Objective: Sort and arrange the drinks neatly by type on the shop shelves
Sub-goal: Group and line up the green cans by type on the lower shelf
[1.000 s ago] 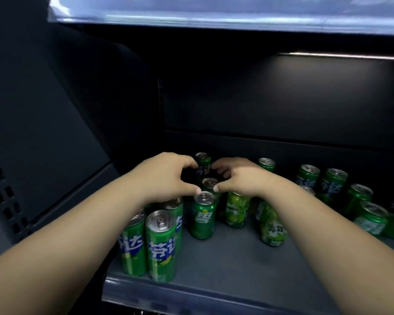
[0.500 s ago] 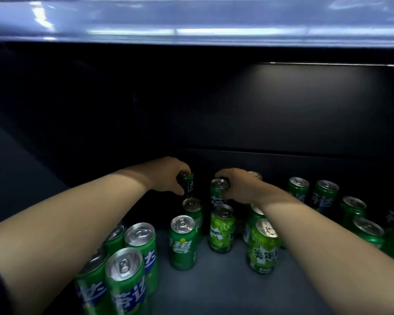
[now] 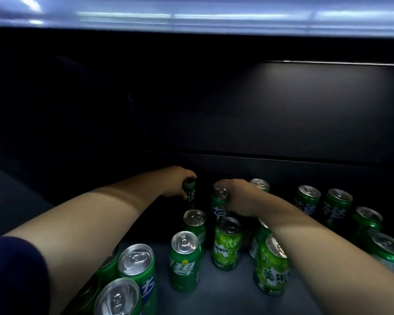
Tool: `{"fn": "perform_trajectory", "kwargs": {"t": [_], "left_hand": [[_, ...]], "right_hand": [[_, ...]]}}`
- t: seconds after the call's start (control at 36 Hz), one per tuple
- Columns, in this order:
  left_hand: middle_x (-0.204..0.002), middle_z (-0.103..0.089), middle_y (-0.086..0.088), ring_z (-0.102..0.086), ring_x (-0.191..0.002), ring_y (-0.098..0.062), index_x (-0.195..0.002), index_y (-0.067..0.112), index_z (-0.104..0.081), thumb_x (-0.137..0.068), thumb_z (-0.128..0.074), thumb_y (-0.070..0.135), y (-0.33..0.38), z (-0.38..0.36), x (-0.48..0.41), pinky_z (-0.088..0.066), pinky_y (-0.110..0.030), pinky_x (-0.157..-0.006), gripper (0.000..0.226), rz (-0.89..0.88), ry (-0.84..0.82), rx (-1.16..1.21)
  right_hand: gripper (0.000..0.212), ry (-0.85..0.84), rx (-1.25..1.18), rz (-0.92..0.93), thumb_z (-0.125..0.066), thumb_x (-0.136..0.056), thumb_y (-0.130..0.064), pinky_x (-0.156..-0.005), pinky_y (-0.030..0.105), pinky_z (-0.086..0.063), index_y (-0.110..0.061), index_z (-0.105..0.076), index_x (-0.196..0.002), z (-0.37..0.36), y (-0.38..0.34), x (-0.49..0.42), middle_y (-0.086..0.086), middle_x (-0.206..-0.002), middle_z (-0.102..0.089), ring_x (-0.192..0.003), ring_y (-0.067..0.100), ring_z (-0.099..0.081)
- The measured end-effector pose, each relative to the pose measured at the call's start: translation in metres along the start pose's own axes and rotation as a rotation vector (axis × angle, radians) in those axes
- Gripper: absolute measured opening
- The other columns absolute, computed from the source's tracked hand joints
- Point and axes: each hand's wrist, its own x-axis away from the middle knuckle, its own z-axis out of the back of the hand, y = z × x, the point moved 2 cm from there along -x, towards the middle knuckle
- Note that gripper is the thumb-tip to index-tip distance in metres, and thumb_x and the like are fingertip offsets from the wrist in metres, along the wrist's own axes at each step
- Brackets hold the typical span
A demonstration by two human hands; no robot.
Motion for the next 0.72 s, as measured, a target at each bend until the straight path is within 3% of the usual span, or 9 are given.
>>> {"fn": "perform_trajectory", "kwargs": {"t": [0.11,0.31,0.42,0.56,0.67,0.72], "left_hand": [[-0.126,-0.052,0.0,-0.057,-0.114,-0.02,-0.131,0.026,-0.055,-0.075,-0.085,0.02,-0.003,-0.003,0.001,-0.05,-0.033,-0.094,0.064,-0.015,0.094,0.009],[-0.114,-0.048,0.007,-0.054,-0.106,-0.013,-0.132,0.027,-0.054,-0.074,-0.084,0.012,0.002,0.009,0.018,-0.047,-0.028,-0.088,0.068,-0.067,0.168,0.098],[-0.115,-0.055,0.003,-0.057,-0.101,-0.013,-0.133,0.023,-0.054,-0.071,-0.085,0.01,0.015,0.038,0.039,-0.045,-0.024,-0.08,0.071,-0.133,0.223,0.127],[-0.111,-0.063,-0.001,-0.062,-0.099,-0.017,-0.123,0.021,-0.058,-0.07,-0.087,0.01,0.037,0.077,0.07,-0.046,-0.019,-0.076,0.062,-0.182,0.283,0.179],[-0.108,-0.067,0.004,-0.066,-0.096,-0.018,-0.114,0.032,-0.058,-0.07,-0.086,0.011,0.053,0.099,0.1,-0.053,-0.041,-0.089,0.057,-0.194,0.288,0.239],[-0.109,-0.067,0.007,-0.067,-0.098,-0.017,-0.113,0.034,-0.058,-0.071,-0.086,0.011,0.061,0.106,0.116,-0.053,-0.044,-0.093,0.056,-0.177,0.274,0.268]], "right_hand": [[0.042,0.017,-0.017,0.019,-0.073,-0.081,-0.009,-0.08,0.026,-0.051,-0.024,-0.067,-0.119,-0.002,-0.002,0.001,-0.005,-0.111,-0.07,-0.1,0.016,-0.066],[0.024,0.151,-0.058,0.092,-0.071,-0.078,-0.013,-0.079,0.041,-0.056,-0.03,-0.065,-0.094,0.006,-0.016,0.014,-0.012,-0.092,-0.068,-0.089,0.014,-0.066],[0.039,0.274,-0.096,0.102,-0.073,-0.08,-0.001,-0.092,0.035,-0.051,-0.014,-0.069,-0.117,0.031,-0.026,0.024,0.0,-0.115,-0.07,-0.107,0.016,-0.063],[0.058,0.338,-0.142,0.147,-0.08,-0.077,-0.003,-0.094,0.038,-0.054,-0.02,-0.065,-0.131,0.066,-0.036,0.038,-0.001,-0.122,-0.068,-0.11,0.016,-0.065],[0.067,0.336,-0.141,0.197,-0.082,-0.077,-0.009,-0.093,0.023,-0.048,-0.022,-0.059,-0.139,0.089,-0.049,0.064,-0.007,-0.124,-0.062,-0.111,0.008,-0.06],[0.071,0.301,-0.159,0.204,-0.082,-0.079,-0.013,-0.09,0.02,-0.047,-0.027,-0.055,-0.142,0.096,-0.053,0.078,-0.01,-0.127,-0.06,-0.112,0.007,-0.059]]}}
